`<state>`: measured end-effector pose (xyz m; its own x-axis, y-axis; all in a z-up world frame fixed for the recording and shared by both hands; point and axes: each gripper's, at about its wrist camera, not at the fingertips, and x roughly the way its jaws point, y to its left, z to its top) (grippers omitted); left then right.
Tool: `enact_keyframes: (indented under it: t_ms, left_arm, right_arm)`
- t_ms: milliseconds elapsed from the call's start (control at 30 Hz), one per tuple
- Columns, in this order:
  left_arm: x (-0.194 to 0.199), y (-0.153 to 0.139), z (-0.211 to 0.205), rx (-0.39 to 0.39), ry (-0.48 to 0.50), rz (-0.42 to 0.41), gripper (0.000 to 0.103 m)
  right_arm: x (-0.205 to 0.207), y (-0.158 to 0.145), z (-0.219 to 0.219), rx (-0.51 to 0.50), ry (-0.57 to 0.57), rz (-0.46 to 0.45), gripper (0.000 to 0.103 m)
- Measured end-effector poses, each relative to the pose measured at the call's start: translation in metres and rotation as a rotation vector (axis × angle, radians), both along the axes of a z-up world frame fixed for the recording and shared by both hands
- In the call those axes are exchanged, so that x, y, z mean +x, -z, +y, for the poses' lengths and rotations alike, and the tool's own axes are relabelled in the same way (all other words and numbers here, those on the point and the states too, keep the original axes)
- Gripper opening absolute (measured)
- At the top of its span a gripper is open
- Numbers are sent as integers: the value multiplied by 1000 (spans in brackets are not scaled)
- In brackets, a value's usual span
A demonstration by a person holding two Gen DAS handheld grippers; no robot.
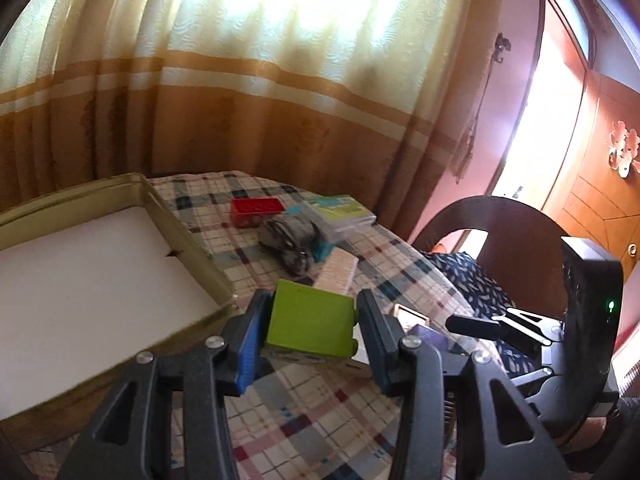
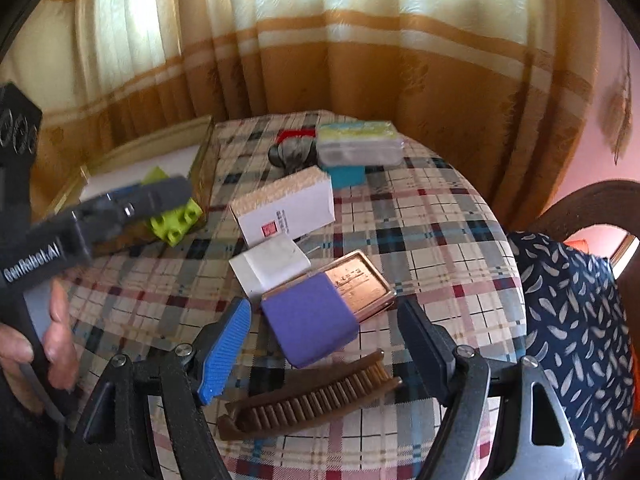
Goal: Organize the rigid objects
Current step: 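Grasp the lime-green block with the left gripper while the right gripper grasps the purple cube, then carry both blocks over the gold tray and open both grippers to release them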
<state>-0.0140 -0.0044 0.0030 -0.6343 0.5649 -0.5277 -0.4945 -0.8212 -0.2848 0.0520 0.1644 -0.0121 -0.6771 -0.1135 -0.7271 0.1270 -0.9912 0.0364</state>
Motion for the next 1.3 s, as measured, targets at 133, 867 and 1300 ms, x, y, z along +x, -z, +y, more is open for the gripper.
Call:
enact_keyframes:
  t_ms: [133, 867, 1300]
  left_arm:
    - [-3, -1, -8, 5, -23, 7, 44]
    - [-10, -12, -98, 145, -522, 106, 44]
    - [-5, -3, -140, 43, -933, 103, 44]
  right_arm:
    - [-5, 4, -3, 23, -15, -26, 43]
    - [-53, -49, -96, -159, -105, 265, 43]
    - [-91, -27, -155, -196, -116, 242, 43]
